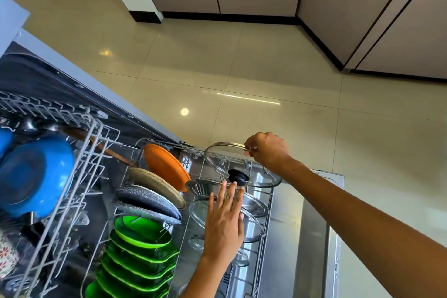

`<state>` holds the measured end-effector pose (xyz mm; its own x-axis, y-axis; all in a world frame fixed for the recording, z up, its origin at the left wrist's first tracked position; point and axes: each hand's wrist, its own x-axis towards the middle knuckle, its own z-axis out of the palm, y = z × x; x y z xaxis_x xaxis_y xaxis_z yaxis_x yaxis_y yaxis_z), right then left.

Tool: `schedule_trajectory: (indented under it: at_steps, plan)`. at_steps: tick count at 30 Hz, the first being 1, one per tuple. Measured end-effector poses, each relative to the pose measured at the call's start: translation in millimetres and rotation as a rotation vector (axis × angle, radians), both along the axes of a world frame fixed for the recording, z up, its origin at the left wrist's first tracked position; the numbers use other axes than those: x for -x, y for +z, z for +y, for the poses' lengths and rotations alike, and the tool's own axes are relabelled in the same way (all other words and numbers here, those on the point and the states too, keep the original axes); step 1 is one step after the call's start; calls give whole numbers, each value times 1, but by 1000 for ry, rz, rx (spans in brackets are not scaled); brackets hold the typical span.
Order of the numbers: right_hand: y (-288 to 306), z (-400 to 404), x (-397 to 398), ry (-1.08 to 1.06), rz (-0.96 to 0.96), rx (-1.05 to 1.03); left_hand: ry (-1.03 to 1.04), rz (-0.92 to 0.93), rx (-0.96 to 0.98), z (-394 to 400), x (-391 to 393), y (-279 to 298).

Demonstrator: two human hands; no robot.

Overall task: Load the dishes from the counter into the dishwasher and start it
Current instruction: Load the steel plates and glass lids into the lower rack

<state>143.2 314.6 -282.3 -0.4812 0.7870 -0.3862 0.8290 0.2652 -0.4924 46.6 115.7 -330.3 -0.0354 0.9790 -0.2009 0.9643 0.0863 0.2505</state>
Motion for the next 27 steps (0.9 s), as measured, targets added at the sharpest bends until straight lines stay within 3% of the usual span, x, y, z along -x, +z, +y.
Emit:
schedule_trajectory:
  at_steps: [20,27]
  plan:
    - [18,0,9,-93,26,-83,12,-17,-20,-4,0,2]
    - [9,-3,42,20,28,-44,2,-32,-19,-2,0,1]
